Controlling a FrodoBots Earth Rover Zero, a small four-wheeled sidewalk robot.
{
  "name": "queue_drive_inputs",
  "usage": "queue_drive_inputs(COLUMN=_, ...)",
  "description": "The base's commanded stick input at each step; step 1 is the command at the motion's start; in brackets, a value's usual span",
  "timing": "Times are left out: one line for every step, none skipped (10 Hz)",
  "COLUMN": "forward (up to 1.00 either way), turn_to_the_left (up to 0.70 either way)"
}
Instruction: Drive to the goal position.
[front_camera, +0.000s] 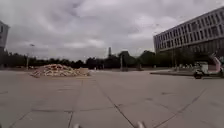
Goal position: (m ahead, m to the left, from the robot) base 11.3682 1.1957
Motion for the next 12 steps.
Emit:
queue_drive_inputs(forward=0.45, turn_to_the_left=0.00)
queue_drive_inputs(forward=0.45, turn_to_the_left=0.00)
queue_drive_inputs(forward=0.45, turn_to_the_left=0.00)
queue_drive_inputs(forward=0.45, turn_to_the_left=0.00)
queue_drive_inputs(forward=0.45, turn_to_the_left=0.00)
queue_drive_inputs(forward=0.45, turn_to_the_left=0.00)
queue_drive_inputs(forward=0.45, turn_to_the_left=0.00)
queue_drive_inputs(forward=0.45, turn_to_the_left=0.00)
queue_drive_inputs(forward=0.45, turn_to_the_left=0.00)
queue_drive_inputs(forward=0.45, turn_to_the_left=0.00)
queue_drive_inputs(forward=0.45, turn_to_the_left=0.00)
queue_drive_inputs(forward=0.45, turn_to_the_left=0.00)
